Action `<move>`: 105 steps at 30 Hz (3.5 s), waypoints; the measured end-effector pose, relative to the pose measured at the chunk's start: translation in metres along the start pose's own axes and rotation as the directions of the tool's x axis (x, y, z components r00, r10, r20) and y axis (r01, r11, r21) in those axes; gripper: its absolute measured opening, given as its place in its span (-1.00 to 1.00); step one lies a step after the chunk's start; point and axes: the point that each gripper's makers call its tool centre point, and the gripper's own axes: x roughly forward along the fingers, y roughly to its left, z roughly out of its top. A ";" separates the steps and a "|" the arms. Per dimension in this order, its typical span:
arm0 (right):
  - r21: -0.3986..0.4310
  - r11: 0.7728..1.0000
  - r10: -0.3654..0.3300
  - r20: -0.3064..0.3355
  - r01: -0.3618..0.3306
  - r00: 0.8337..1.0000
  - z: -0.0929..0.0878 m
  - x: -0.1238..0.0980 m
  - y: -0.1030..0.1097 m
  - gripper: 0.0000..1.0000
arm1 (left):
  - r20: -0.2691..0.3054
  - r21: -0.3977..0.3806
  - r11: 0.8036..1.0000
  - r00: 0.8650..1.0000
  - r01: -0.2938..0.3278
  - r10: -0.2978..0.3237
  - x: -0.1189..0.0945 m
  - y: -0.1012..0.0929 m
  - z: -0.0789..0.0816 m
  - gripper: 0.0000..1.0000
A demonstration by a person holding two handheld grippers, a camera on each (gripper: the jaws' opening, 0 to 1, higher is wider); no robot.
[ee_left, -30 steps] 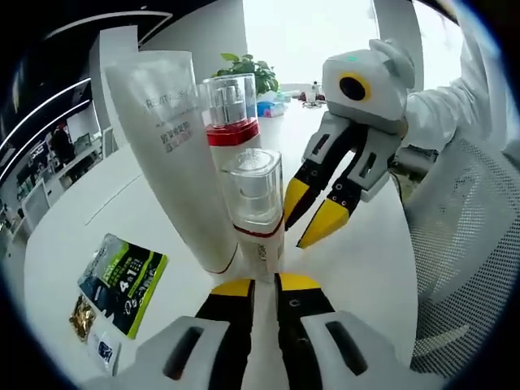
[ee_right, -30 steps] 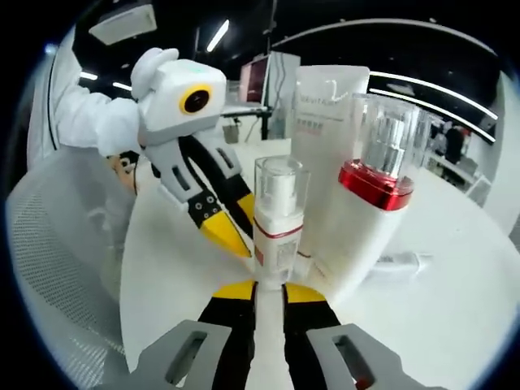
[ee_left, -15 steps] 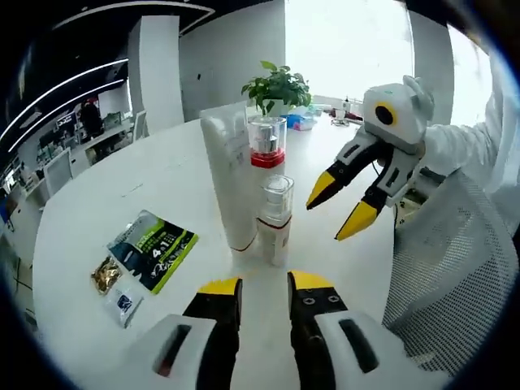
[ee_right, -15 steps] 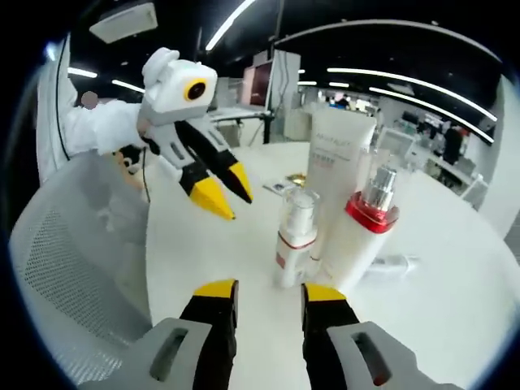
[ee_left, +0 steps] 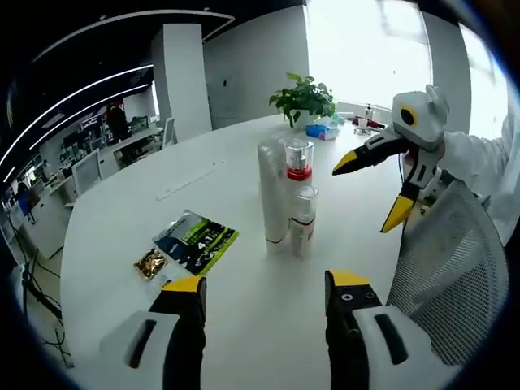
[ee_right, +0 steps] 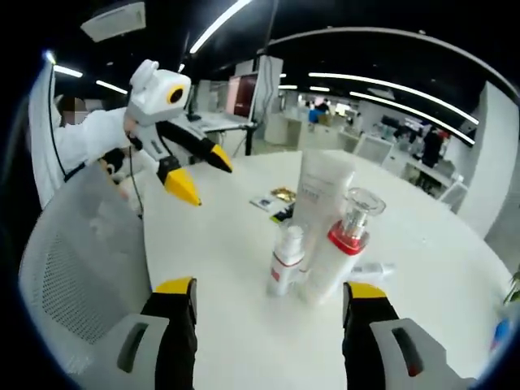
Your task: Arrange the skincare products in the storage area until every visible bottle or jar stands upright without overlapping.
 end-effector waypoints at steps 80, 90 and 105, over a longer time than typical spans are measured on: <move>-0.413 0.835 0.206 -0.379 -0.364 0.902 -0.040 0.036 -0.127 0.39 | -0.020 -0.099 0.985 0.990 -0.141 0.139 -0.017 -0.004 -0.010 0.99; -0.474 0.770 0.211 -0.442 -0.427 0.872 -0.042 0.065 -0.150 0.05 | -0.027 -0.118 0.984 0.991 -0.136 0.133 -0.012 -0.001 -0.015 0.99; -0.504 0.664 0.306 -0.492 -0.553 0.815 -0.036 0.107 -0.145 -0.15 | -0.041 -0.146 0.982 0.993 -0.120 0.115 -0.002 0.003 -0.026 0.98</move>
